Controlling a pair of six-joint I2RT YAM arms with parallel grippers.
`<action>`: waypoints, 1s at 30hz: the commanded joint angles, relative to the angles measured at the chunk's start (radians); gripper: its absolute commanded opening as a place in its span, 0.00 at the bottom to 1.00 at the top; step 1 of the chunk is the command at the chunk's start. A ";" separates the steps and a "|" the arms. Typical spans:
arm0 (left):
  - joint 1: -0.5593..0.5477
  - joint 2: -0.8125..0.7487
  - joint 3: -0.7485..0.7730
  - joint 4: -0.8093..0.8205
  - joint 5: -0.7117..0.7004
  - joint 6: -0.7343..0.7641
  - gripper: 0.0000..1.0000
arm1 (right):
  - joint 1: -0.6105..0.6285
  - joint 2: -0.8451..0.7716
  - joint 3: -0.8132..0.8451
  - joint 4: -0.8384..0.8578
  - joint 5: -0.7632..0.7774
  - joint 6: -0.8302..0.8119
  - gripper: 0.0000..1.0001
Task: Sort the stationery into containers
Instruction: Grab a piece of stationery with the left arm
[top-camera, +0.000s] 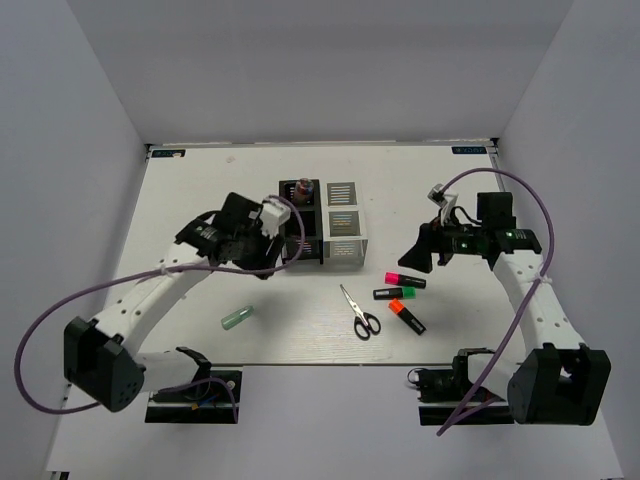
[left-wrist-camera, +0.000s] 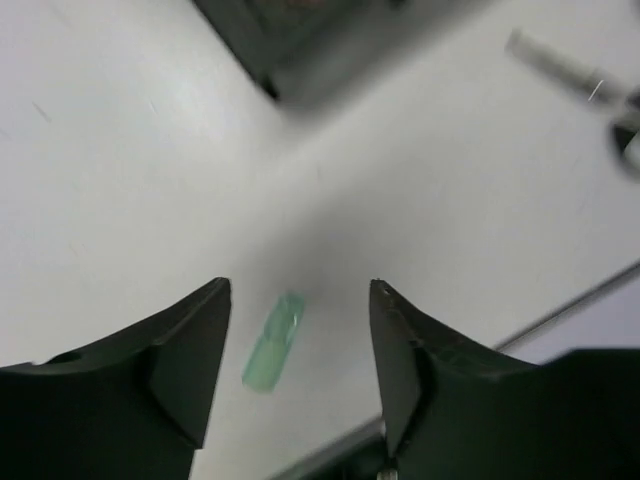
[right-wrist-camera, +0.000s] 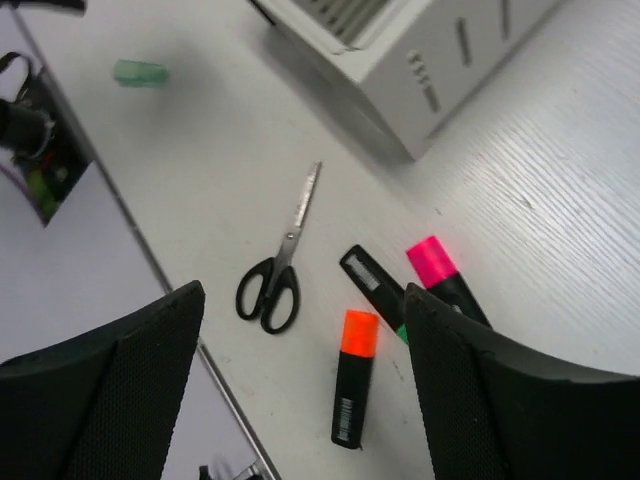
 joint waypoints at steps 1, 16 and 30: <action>-0.010 0.058 -0.020 -0.315 -0.010 0.071 0.69 | 0.002 -0.025 -0.008 0.068 0.213 0.124 0.81; -0.081 0.095 -0.350 -0.027 -0.125 0.137 0.71 | 0.000 -0.063 -0.045 0.125 0.198 0.138 0.12; -0.024 0.209 -0.320 0.040 -0.163 0.187 0.62 | -0.006 -0.065 -0.046 0.109 0.166 0.112 0.16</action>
